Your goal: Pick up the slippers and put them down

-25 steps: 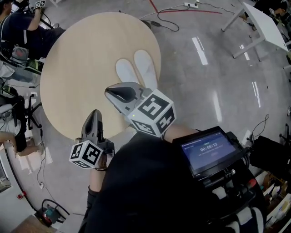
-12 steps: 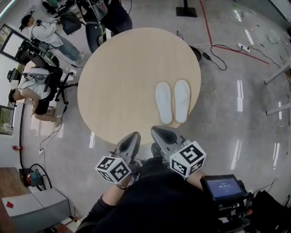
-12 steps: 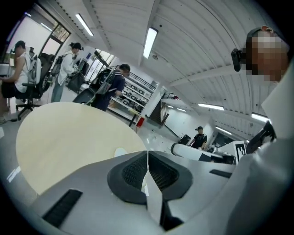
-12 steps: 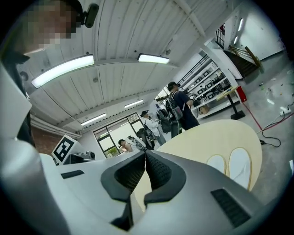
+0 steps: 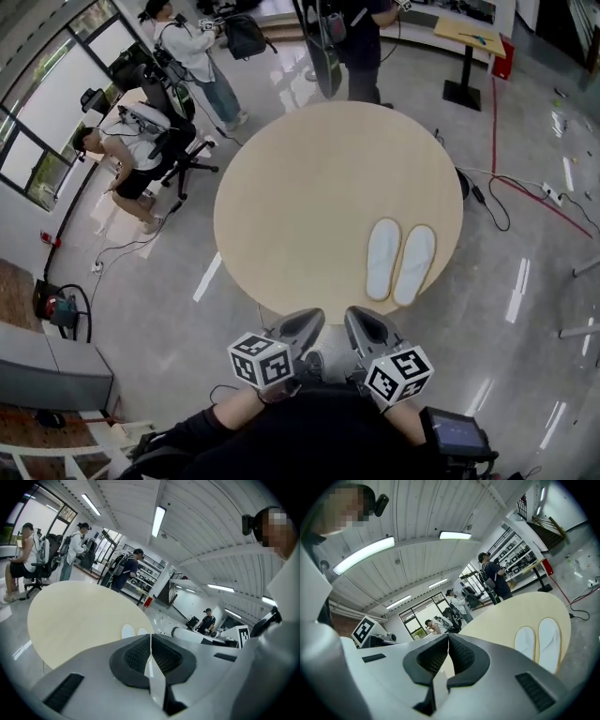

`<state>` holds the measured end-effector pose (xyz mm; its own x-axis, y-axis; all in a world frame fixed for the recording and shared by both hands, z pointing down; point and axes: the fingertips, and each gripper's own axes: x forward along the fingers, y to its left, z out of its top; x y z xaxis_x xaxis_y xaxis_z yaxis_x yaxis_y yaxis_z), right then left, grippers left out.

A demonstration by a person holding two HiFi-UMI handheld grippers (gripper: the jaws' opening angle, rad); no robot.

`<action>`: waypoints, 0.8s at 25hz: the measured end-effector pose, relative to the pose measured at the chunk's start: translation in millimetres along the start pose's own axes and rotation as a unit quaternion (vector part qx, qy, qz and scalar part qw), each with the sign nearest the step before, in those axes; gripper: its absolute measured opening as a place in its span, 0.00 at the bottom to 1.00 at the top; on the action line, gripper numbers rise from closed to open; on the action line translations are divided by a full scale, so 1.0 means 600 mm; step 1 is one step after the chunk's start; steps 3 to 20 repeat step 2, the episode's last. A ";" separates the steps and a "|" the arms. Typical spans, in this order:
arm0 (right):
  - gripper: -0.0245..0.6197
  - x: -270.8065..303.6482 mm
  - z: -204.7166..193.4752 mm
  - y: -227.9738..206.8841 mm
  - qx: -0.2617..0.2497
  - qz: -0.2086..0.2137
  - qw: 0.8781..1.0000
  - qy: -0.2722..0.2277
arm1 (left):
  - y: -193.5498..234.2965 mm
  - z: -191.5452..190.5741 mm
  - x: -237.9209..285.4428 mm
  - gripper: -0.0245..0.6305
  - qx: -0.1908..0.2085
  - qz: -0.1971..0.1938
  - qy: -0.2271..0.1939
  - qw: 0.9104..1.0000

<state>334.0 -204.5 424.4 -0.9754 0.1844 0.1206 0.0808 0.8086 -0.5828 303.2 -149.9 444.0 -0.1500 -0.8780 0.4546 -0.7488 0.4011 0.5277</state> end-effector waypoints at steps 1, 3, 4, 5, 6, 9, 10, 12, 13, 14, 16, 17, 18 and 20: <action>0.06 -0.008 -0.006 0.002 0.005 -0.012 1.000 -0.002 | -0.001 -0.006 -0.005 0.07 -0.001 -0.005 0.007 1.000; 0.06 -0.015 -0.011 0.005 0.011 -0.025 1.000 -0.005 | -0.002 -0.011 -0.011 0.07 -0.002 -0.010 0.014 1.000; 0.06 -0.015 -0.011 0.005 0.011 -0.025 1.000 -0.005 | -0.002 -0.011 -0.011 0.07 -0.002 -0.010 0.014 1.000; 0.06 -0.015 -0.011 0.005 0.011 -0.025 1.000 -0.005 | -0.002 -0.011 -0.011 0.07 -0.002 -0.010 0.014 1.000; 0.06 -0.015 -0.011 0.005 0.011 -0.025 1.000 -0.005 | -0.002 -0.011 -0.011 0.07 -0.002 -0.010 0.014 1.000; 0.06 -0.015 -0.011 0.005 0.011 -0.025 1.000 -0.005 | -0.002 -0.011 -0.011 0.07 -0.002 -0.010 0.014 1.000; 0.06 -0.015 -0.011 0.005 0.011 -0.025 1.000 -0.005 | -0.002 -0.011 -0.011 0.07 -0.002 -0.010 0.014 1.000; 0.06 -0.015 -0.011 0.005 0.011 -0.025 1.000 -0.005 | -0.002 -0.011 -0.011 0.07 -0.002 -0.010 0.014 1.000; 0.06 -0.015 -0.011 0.005 0.011 -0.025 1.000 -0.005 | -0.002 -0.011 -0.011 0.07 -0.002 -0.010 0.014 1.000; 0.06 -0.015 -0.011 0.005 0.011 -0.025 1.000 -0.005 | -0.002 -0.011 -0.011 0.07 -0.002 -0.010 0.014 1.000; 0.06 -0.015 -0.011 0.005 0.011 -0.025 1.000 -0.005 | -0.002 -0.011 -0.011 0.07 -0.002 -0.010 0.014 1.000; 0.06 -0.015 -0.011 0.005 0.011 -0.025 1.000 -0.005 | -0.002 -0.011 -0.011 0.07 -0.002 -0.010 0.014 1.000; 0.06 -0.015 -0.011 0.005 0.011 -0.025 1.000 -0.005 | -0.002 -0.011 -0.011 0.07 -0.002 -0.010 0.014 1.000; 0.06 -0.015 -0.011 0.005 0.011 -0.025 1.000 -0.005 | -0.002 -0.011 -0.011 0.07 -0.002 -0.010 0.014 1.000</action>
